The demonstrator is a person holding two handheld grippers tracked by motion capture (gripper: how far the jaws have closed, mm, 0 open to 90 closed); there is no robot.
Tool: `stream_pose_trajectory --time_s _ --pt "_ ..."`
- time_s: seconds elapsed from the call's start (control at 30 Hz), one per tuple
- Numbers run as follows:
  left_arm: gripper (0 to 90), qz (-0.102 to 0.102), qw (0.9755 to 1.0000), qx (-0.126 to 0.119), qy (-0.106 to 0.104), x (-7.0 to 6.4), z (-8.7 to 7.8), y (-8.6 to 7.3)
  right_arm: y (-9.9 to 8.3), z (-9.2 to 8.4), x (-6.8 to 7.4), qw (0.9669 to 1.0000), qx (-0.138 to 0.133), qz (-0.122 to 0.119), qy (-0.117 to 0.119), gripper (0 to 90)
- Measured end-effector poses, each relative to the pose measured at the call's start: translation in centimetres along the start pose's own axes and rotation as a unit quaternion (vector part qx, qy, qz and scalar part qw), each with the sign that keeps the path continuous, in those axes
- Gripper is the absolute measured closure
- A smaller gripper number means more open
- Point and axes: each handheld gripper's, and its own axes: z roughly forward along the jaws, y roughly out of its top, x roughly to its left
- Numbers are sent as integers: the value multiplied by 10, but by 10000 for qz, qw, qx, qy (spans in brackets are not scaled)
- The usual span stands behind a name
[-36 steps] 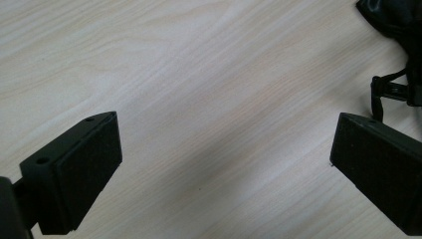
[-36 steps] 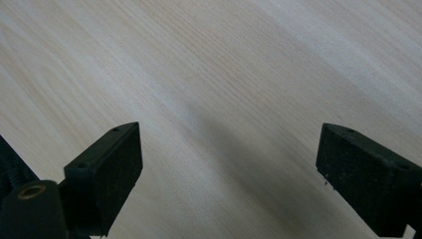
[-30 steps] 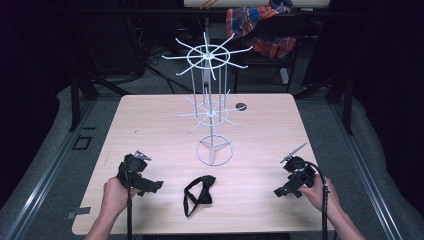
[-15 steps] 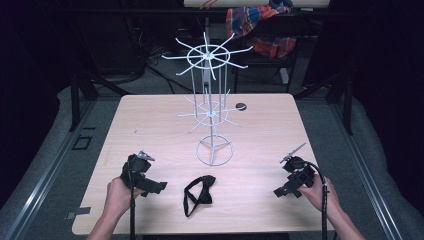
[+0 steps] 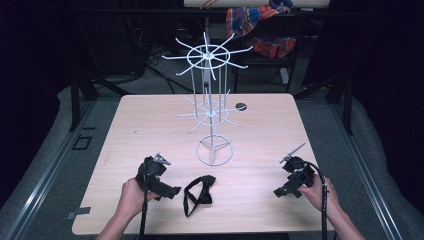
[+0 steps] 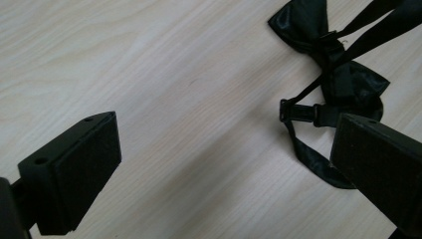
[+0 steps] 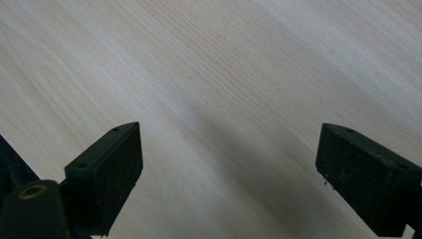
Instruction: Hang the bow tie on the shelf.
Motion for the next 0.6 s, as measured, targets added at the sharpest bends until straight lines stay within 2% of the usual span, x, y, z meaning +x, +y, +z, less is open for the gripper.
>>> stream_pose_trajectory --time_s 0.2,0.33,0.4,0.6 --pt "0 157 9998 30 -95 -11 6 6 0 0 0 10000 27 15 11 111" --pt "0 168 9998 67 -68 -15 10 8 1 0 0 9999 101 -45 13 111" --pt "0 165 9998 61 -60 -16 12 9 0 1 1 10000 17 34 50 111" --pt "0 232 9995 187 -122 -19 20 12 1 2 0 10000 41 -11 15 111"
